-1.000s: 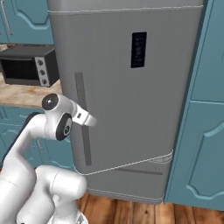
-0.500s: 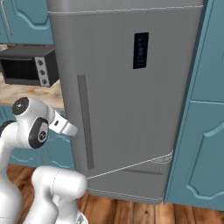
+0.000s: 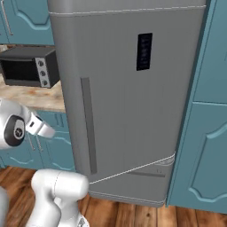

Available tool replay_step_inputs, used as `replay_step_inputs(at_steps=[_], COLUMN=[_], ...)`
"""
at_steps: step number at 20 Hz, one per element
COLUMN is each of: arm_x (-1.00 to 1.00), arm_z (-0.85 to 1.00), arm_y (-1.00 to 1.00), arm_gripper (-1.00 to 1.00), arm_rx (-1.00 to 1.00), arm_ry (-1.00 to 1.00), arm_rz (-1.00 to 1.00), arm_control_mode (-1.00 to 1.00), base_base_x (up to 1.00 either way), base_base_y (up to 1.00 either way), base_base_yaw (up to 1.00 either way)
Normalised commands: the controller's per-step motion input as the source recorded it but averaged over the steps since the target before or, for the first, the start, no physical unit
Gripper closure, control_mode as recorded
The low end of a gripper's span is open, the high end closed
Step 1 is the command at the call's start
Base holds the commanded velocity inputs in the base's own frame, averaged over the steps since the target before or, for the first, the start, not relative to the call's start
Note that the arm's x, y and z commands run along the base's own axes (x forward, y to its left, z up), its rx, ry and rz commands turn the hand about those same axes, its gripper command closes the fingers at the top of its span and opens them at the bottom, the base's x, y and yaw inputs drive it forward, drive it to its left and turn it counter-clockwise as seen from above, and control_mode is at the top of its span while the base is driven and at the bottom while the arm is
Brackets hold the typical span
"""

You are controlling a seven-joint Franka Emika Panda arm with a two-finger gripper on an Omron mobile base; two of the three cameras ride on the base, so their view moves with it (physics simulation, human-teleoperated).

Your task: Retrieve the sausage and cheese from the fridge and place them on the cutting board on the counter.

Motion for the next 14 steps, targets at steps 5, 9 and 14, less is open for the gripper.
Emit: replay_step_inputs(at_steps=[5,9,14], arm_x=[0.24,0.51,0.51], arm_z=[0.0,0.0,0.0], arm_y=[0.54,0.37,0.26], arm_gripper=[-1.0,-1.0,-1.0], arm_rx=[0.14,0.18,0.23], arm_ry=[0.03,-0.05,-0.09], arm_rz=[-0.25,-0.31,-0.42], arm_control_mode=[-1.0,-1.0,-1.0], base_base_x=[0.0,0.0,0.0], base_base_y=[0.0,0.0,0.0], base_base_yaw=[0.0,0.0,0.0])
